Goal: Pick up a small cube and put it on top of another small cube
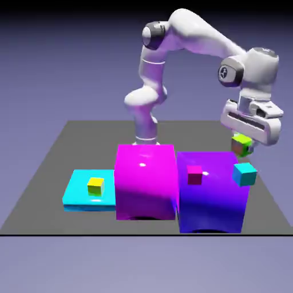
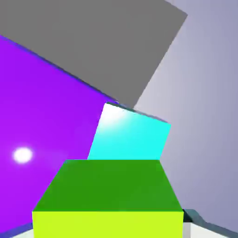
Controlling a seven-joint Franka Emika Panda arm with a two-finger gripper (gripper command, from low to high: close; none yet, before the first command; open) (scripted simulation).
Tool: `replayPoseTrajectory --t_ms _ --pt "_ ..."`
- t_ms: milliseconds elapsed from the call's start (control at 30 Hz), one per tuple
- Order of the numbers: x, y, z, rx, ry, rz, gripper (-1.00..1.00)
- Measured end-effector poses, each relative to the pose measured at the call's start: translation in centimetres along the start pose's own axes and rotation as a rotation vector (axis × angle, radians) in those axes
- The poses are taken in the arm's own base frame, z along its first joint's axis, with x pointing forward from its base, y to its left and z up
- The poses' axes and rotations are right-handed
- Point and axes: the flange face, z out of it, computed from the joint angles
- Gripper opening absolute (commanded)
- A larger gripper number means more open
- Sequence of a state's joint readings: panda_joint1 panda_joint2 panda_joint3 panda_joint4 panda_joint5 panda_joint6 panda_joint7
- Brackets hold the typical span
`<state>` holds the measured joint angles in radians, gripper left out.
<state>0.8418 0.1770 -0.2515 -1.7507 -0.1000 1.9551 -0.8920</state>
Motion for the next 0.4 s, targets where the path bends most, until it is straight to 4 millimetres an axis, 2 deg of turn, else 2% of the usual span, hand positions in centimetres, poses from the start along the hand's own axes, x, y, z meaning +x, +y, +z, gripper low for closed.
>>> replayPoseTrajectory --t_ms 100,200,233,300,400 --pt "-0.2 0.5 0.3 -0.022 -0.033 -0.054 -1.00" --pt "-0.1 0.5 6.0 -0.023 -0.033 -0.054 -1.00" --pt "-0.1 0.4 7.3 -0.022 -0.033 -0.054 1.00" --pt "-0.1 0.5 7.3 -0.023 -0.032 -0.054 1.00" --pt "-0.1 0.6 1.7 -0.023 -0.032 -0.054 1.00"
